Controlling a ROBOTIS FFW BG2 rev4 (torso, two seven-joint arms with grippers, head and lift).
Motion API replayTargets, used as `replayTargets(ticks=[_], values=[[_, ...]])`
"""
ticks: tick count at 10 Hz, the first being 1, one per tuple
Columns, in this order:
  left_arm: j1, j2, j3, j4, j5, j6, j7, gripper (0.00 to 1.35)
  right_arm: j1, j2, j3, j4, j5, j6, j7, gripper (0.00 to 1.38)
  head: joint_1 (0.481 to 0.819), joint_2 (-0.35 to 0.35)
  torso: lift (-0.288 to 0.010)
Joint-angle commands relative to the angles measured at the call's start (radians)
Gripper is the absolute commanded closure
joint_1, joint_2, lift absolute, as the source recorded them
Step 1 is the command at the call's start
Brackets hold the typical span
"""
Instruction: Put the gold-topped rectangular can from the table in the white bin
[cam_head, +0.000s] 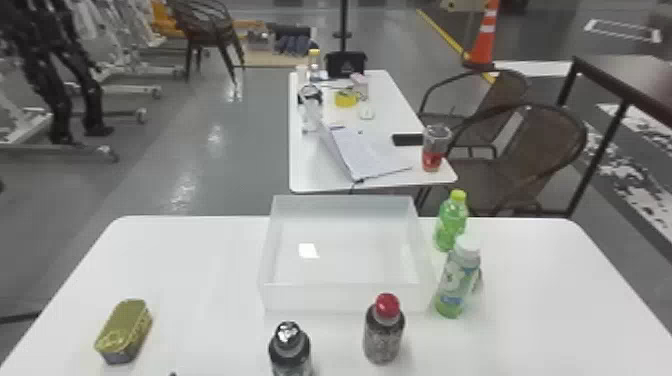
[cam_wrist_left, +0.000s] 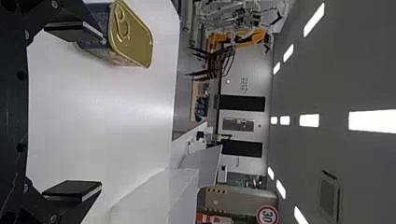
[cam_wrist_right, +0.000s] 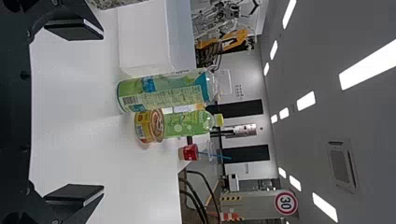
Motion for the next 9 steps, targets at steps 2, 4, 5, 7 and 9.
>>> replayTargets(ticks=[2,4,5,7,9], values=[[-0.009,-0.003,0.033,0.016,-0.010,0.016,0.021,0.17,0.000,0.001,0.000,0.000,-0.001,0.000,0.000,0.13,0.549,0.000,-0.100],[-0.060,-0.003,0.023,0.076,0.010,0.021,0.003,0.17,0.000,0.001,0.000,0.002,-0.001,0.000,0.000,0.13,0.549,0.000,-0.100],[-0.081,0.005,0.020,0.099,0.012,0.033,-0.002,0.17,-0.001,0.001,0.000,0.003,-0.001,0.000,0.000,0.13,0.549,0.000,-0.100],[-0.112,0.020,0.049,0.116,-0.020,0.061,-0.002,0.17,-0.003,0.001,0.000,0.003,-0.001,0.000,0.000,0.13,0.549,0.000,-0.100],[-0.132,-0.003,0.098,0.119,-0.077,0.085,-0.003,0.17,-0.005,0.001,0.002,0.005,-0.003,0.000,0.000,0.13,0.549,0.000,-0.100]])
